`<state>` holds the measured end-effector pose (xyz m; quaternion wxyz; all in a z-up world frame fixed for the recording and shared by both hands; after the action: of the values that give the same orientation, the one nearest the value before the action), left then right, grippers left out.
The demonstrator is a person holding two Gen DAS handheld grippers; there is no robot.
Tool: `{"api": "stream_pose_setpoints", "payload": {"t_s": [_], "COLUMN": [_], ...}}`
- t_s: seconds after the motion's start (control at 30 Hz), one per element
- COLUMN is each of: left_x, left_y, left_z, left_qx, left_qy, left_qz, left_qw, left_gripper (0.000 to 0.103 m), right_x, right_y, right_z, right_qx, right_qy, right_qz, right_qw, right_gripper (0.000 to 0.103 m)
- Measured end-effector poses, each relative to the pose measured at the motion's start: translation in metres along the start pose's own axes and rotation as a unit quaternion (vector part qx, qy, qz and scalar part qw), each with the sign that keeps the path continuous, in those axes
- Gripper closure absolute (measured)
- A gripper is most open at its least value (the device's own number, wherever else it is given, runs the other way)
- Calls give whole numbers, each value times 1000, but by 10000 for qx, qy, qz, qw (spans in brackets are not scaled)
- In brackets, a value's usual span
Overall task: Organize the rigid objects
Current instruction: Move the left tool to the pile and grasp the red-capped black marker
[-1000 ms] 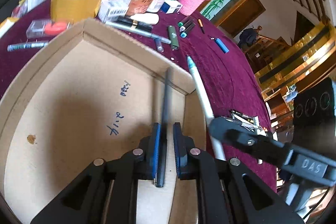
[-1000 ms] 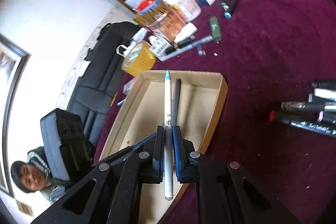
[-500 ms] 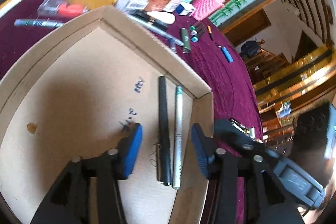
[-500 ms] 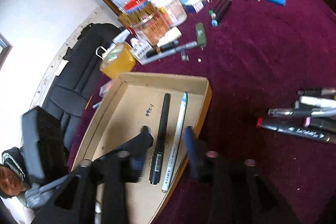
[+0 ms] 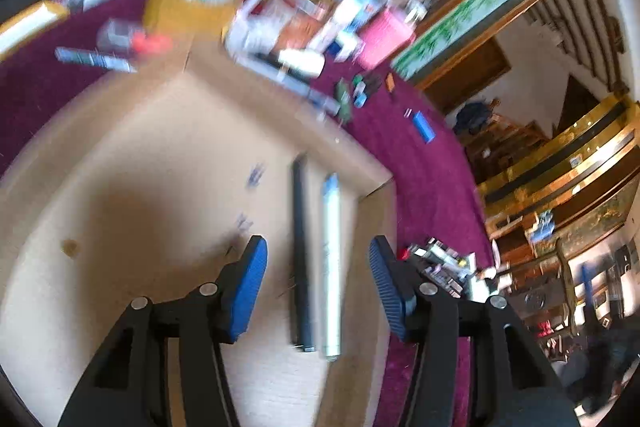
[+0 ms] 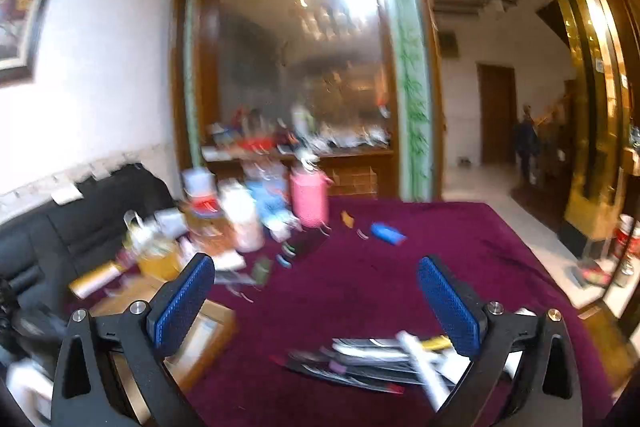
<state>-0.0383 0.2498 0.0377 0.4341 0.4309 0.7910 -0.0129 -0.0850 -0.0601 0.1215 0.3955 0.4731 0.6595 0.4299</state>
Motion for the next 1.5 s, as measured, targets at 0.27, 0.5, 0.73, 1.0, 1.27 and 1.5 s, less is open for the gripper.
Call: {"api": "stream_pose_setpoints", "payload": {"t_s": [0.27,0.5,0.73,1.0,1.27,1.5], "left_x": [-102,-154,-186,-185,-167,-164], "left_y": [-50,-121,-132,-76,-117,-136], "left_z": [-40,44,94,150,179,106], "left_qx": [-423,753,541,530,1713,1718], "left_qy": [-378,12,547,1230,1677,965], "left_qz": [1441,2004,2645,2320,3047,3357], "left_qw": [9879,9768,9613,9635,9218,9211], "left_gripper": [17,17,17,17,28,49], "right_x": [-131,-200,-222,-215,-220,-220], "right_y": [-30,-64,-84,-85,-92,-95], "right_z": [45,62,69,69,68,71], "right_qx": [961,713,959,952,1054,1162], "right_qy": [-629,-1505,-1184,-873,-1030,-977], "right_qz": [934,1266,1846,1848,1940,1950], "right_qw": [9890,9779,9709,9743,9699,9690], "right_gripper": [1,1,1,1,1,1]}}
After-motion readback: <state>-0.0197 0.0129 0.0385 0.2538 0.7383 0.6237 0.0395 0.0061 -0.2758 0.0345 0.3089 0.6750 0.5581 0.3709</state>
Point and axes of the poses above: each gripper's, at about its wrist camera, not at the fingertips, and z roughly the way its jaws point, x to its left, y to its top, the point moved 1 cm from there along z, roughly the way its jaws point, and after that the axes turned 12 degrees about -z, right-handed, at the moved point
